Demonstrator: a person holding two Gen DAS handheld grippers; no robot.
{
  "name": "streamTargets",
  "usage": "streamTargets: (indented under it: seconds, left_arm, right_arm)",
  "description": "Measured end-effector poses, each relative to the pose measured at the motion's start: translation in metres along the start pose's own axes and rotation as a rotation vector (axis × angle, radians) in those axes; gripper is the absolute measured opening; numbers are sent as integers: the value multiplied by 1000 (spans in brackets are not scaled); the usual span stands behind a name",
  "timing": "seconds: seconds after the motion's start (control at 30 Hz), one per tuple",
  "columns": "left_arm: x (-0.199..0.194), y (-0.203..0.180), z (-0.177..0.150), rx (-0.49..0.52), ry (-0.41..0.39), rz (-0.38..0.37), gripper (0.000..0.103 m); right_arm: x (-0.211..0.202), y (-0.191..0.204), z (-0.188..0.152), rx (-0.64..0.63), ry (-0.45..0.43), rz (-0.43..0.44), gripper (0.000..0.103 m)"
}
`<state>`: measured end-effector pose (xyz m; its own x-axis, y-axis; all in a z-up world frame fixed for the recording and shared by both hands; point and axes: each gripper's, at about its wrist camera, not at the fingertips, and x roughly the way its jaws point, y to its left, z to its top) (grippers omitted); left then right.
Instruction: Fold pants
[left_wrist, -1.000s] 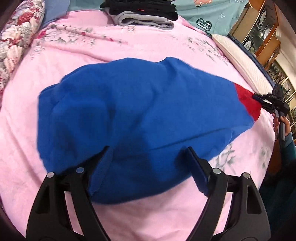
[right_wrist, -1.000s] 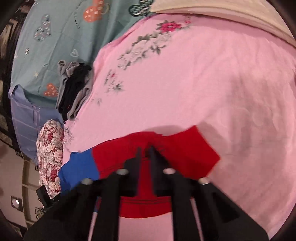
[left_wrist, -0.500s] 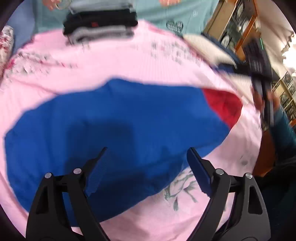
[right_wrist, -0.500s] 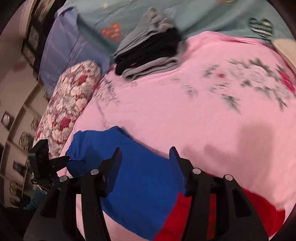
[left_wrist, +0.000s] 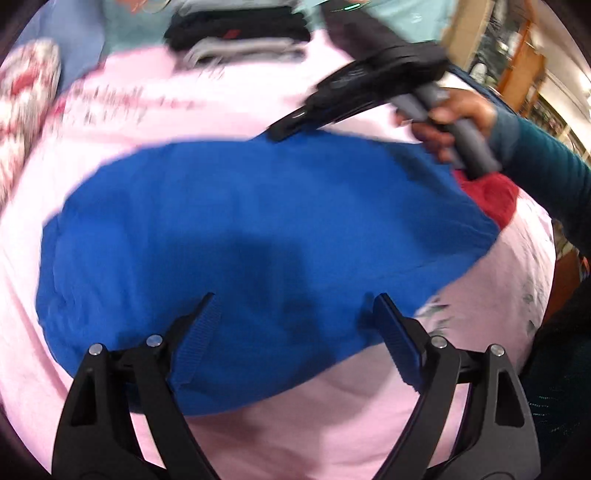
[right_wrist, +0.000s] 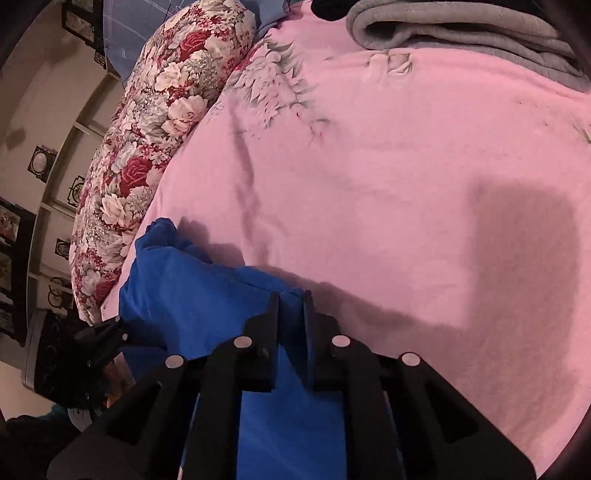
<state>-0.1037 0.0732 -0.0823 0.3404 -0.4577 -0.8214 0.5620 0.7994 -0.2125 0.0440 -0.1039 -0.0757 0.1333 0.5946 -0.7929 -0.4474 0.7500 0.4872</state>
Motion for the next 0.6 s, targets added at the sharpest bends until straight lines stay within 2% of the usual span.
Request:
streamTargets:
  seconds: [0.07,0.17,0.2,0.23,0.27,0.33,0.37,0.43,0.47,0.5,0.57,0.6]
  left_arm:
    - [-1,4,-2,-4,-17,-16,86]
    - [-4,5,0,8,-18,1,86]
    - [-6,6,2,9,-17,11,86]
    - [-10,6,3,1,-20,9,86]
    - [-15,9,6,-8,-31,6,86]
    - [-32,16,13,-24,-78,4,86]
    - [-42,22,17,-32,-112,14,86]
    - [-52,40,24,-75,-147,23,86]
    - [-55,51,26,-109,-155,34,86]
    - [-57,64,24,-152,-160,52,86]
    - [-52,85,15,-214,-141,92,86]
    - [-45,96,7,-242,-112,124,86]
  right_arm:
    - [-16,4,5,-21,-53,-27,9]
    - [-31,6,22,-26,-113,-71,6]
    - [-31,7,25,-31,-117,-104,6]
    - [-28,9,26,-45,-117,-164,0]
    - [-22,9,27,-60,-89,-226,0]
    - [-17,8,23,-62,-66,-278,1]
    - [-22,12,21,-67,-94,-239,3]
    - [-29,22,19,-48,-117,-86,4]
    - [-30,28,19,-48,-121,-49,6]
    - [-27,40,20,-60,-113,18,11]
    - [-13,63,24,-59,-80,178,13]
    - [-1,76,26,-60,-56,238,18]
